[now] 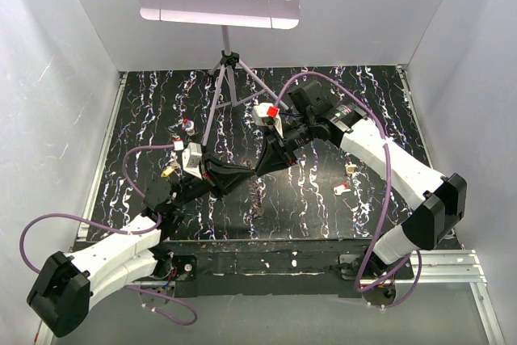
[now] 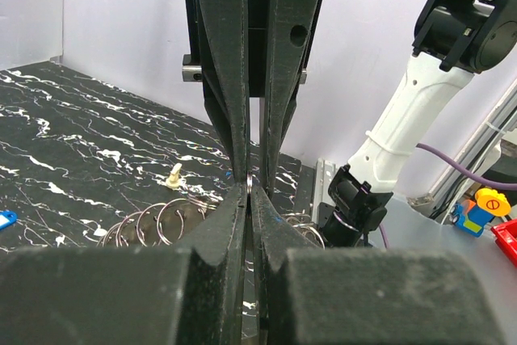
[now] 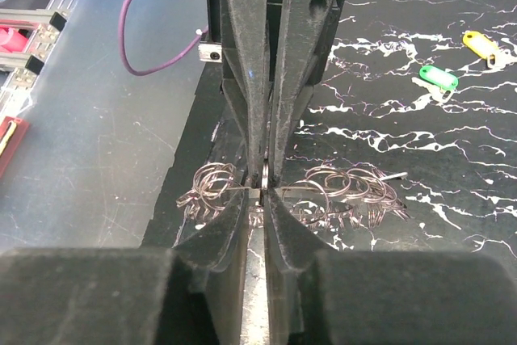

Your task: Put the keys on the keyring

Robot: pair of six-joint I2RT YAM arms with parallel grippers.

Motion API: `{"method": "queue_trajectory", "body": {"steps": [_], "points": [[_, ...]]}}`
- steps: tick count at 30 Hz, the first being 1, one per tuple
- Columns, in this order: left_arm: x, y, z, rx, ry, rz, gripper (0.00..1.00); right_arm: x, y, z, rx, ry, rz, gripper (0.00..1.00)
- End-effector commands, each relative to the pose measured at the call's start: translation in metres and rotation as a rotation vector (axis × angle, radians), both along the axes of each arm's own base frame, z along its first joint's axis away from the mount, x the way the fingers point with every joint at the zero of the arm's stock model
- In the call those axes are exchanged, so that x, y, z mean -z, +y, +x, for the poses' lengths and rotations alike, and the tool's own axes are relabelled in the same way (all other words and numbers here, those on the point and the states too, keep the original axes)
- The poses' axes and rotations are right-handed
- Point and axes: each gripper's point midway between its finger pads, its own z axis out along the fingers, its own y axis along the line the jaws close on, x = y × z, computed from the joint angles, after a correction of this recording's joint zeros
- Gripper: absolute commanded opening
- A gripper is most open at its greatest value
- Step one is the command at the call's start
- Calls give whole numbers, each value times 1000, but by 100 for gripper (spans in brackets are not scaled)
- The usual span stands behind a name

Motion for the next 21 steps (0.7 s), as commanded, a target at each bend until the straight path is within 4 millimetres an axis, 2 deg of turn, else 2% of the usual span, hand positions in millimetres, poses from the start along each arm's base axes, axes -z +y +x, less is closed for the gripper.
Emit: {"method": "queue_trajectory", "body": {"steps": [1, 2, 3, 8, 10, 11, 16, 17, 18, 21], "points": [[-13, 6, 2, -37, -33, -37, 0, -1, 3, -5, -23, 9, 14, 12], [-12, 6, 3, -42, -30, -36, 0, -1, 4, -5, -25, 8, 15, 4], [-12, 6, 2, -40, -29, -35, 0, -1, 3, -5, -23, 8, 13, 1], [-6, 6, 3, -46, -7, -11, 0, 1, 1, -2, -6, -10, -8, 1], [-5, 8, 4, -59, 0, 9, 12, 4, -2, -2, 2, -26, -29, 1], [-3, 9, 3, -62, 8, 23, 21, 5, -4, 0, 9, -35, -41, 1], [3, 21, -3, -102, 49, 131, 87, 14, -23, -2, -4, -122, -135, 1], [4, 23, -5, -106, 50, 151, 95, 17, -28, -3, -16, -138, -154, 1], [3, 26, -8, -106, 49, 166, 98, 18, -33, -5, -30, -150, -176, 1], [8, 25, -16, -67, 80, 221, 98, 24, -46, -9, -52, -168, -239, 1]]}}
